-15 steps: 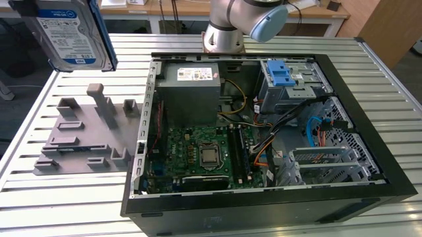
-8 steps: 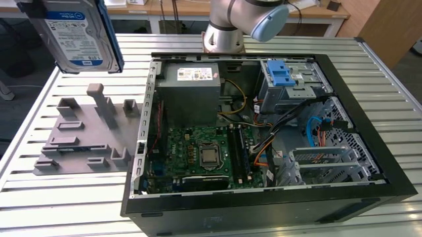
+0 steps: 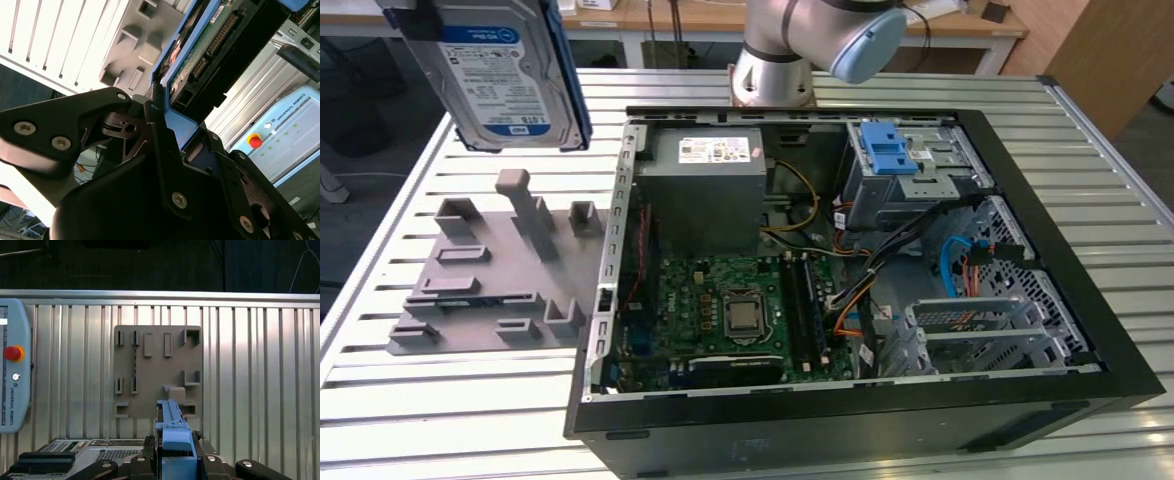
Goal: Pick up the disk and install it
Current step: 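Pick up the disk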
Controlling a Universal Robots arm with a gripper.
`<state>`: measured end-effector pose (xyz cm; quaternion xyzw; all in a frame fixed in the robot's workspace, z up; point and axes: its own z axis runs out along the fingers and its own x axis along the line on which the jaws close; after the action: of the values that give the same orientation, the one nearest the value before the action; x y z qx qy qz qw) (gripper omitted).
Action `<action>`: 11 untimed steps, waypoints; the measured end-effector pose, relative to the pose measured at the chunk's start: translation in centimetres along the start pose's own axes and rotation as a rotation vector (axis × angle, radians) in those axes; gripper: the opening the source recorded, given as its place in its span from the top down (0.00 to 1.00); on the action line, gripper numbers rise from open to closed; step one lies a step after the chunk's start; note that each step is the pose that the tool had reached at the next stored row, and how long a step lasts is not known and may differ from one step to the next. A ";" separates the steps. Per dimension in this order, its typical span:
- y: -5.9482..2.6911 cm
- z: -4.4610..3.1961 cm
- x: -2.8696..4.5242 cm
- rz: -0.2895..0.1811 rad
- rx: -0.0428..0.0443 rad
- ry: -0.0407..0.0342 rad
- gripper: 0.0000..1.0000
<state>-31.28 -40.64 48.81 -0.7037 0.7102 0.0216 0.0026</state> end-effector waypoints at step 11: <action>-2.99 -0.10 0.51 0.000 -0.0001 0.0000 0.64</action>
<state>-28.30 -41.17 48.81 -0.7037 0.7101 0.0216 0.0026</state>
